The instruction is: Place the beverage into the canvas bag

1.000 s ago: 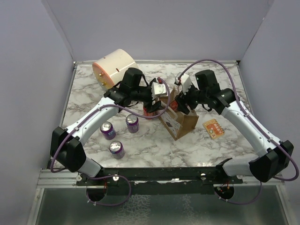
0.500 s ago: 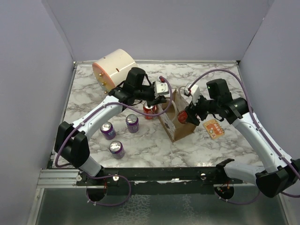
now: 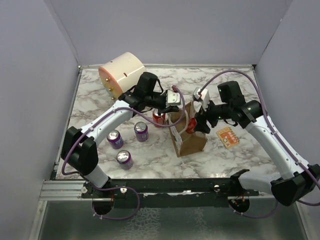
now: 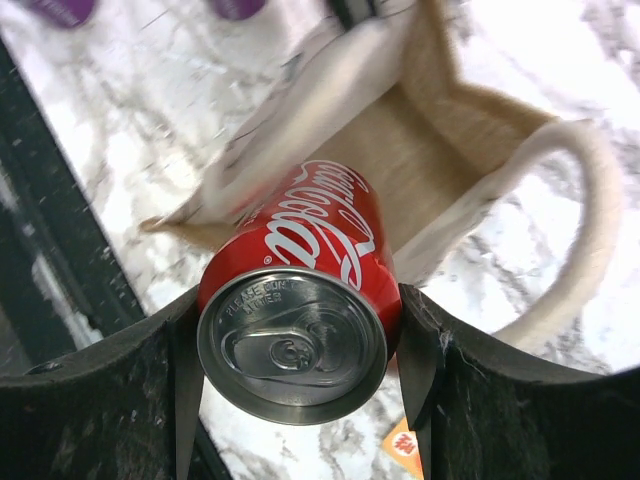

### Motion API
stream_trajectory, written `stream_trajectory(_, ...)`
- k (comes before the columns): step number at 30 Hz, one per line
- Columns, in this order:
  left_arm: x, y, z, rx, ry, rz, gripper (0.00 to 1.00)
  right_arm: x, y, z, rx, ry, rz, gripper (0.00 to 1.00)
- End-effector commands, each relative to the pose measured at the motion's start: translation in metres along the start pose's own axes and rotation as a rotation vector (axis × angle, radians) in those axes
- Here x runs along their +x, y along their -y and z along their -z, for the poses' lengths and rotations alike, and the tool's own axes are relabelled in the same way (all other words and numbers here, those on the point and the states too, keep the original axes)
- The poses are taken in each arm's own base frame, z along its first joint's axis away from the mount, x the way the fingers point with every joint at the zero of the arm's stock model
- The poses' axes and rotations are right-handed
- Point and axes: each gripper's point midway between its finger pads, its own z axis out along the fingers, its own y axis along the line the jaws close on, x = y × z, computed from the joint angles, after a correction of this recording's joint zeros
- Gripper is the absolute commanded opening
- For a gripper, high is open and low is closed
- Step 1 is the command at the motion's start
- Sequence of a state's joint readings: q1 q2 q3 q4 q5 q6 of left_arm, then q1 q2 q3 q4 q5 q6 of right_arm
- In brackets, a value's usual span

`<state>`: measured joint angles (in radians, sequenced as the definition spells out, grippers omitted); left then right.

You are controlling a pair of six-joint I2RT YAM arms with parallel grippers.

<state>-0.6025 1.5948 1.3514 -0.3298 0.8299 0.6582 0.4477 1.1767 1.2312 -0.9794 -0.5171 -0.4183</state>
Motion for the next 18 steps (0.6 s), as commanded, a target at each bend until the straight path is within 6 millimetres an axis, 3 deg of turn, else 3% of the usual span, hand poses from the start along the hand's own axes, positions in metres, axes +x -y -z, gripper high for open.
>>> stream_trajectory(1,-0.002,0.023,0.007,0.074,0.021,-0.061,0.02,-0.054,0.048,0.004,0.195,0.118,0.013,0.01)
stream_trajectory(10,0.008,0.036,0.009,0.113,0.019,-0.143,0.02,-0.065,0.07,-0.019,0.217,0.119,-0.08,0.01)
stream_trajectory(18,0.006,0.043,0.011,0.145,0.041,-0.214,0.02,-0.075,0.071,-0.032,0.171,0.136,-0.133,0.01)
